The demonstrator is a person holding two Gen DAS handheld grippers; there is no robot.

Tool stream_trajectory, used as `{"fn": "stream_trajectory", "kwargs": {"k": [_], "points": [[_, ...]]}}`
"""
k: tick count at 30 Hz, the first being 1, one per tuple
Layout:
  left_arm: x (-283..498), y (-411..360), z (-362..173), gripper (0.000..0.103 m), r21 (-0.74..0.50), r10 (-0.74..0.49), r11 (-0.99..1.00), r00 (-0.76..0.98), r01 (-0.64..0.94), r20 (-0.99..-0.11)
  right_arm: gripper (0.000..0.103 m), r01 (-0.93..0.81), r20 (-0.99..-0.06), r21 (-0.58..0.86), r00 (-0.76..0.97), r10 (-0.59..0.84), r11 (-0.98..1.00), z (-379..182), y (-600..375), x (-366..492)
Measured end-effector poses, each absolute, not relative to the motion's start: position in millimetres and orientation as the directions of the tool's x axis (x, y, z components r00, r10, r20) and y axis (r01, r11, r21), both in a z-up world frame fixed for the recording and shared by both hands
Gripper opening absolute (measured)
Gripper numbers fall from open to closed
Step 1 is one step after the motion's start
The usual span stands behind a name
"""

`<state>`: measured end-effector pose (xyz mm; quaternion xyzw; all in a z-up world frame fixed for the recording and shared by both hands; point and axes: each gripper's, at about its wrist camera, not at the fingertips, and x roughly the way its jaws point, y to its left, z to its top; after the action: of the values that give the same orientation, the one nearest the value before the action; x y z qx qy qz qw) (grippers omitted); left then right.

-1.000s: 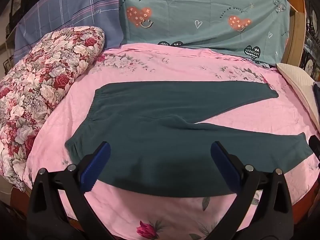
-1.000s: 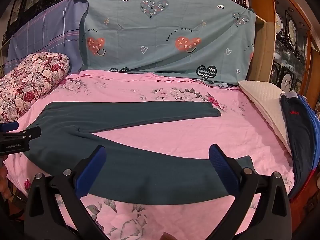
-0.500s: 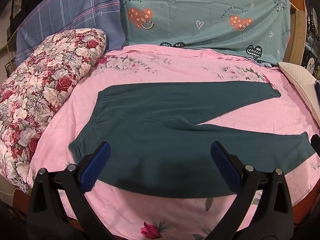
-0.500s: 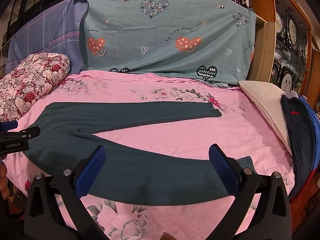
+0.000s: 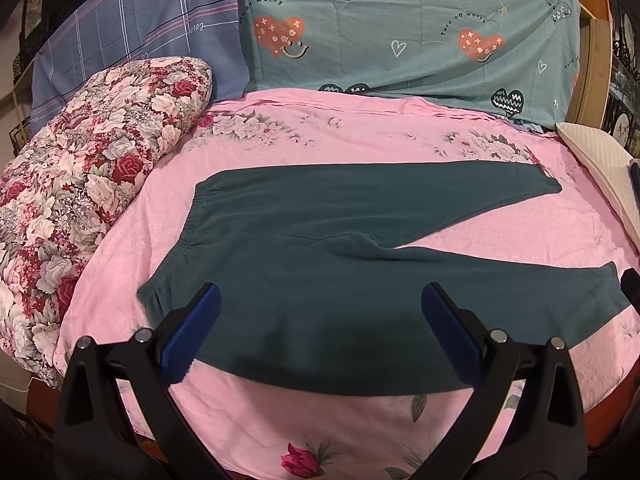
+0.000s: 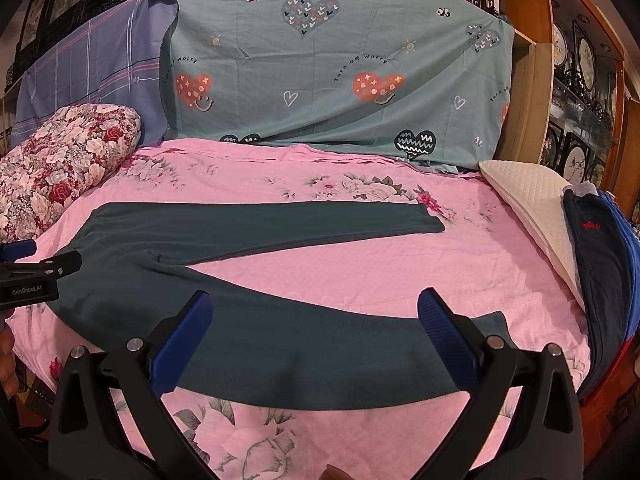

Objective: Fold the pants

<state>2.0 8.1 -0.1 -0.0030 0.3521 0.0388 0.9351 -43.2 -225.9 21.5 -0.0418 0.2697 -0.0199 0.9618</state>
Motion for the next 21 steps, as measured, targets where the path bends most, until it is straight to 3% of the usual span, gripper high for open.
{"fn": "stream_trajectory", "kwargs": {"k": [21], "points": [[1.1,10.0,-1.2,0.101,0.023,0.072,0.997,0.751,-0.075,-0.656,0.102,0.014,-0.517,-0.09,0.854,-0.059,0.996,20.6,-227.2,-44.3]]}}
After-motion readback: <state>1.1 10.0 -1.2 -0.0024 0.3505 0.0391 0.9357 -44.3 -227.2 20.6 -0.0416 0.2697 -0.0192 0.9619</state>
